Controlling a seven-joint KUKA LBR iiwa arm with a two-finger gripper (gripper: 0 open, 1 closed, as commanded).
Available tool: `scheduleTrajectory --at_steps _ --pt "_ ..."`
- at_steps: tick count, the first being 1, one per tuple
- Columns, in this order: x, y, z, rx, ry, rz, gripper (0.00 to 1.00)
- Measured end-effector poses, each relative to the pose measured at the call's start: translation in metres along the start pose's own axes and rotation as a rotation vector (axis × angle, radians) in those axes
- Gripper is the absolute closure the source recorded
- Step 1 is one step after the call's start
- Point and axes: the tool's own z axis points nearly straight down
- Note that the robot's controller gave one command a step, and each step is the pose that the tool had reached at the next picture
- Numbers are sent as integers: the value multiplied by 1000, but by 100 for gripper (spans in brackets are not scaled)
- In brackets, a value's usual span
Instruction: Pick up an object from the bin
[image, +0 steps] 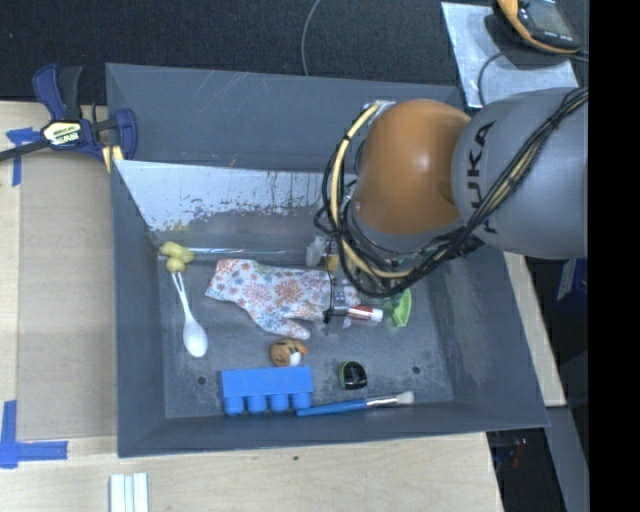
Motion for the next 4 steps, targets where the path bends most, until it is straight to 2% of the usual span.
scheduleTrajectory --at_steps 1,2,3,4 --pt "-2 0 -4 -1 -8 1 0" --pt "-5 8 -23 -2 -11 37 0" --pt "-6 8 -5 -2 -23 2 0" --pt "-4 0 32 -1 -11 -19 0"
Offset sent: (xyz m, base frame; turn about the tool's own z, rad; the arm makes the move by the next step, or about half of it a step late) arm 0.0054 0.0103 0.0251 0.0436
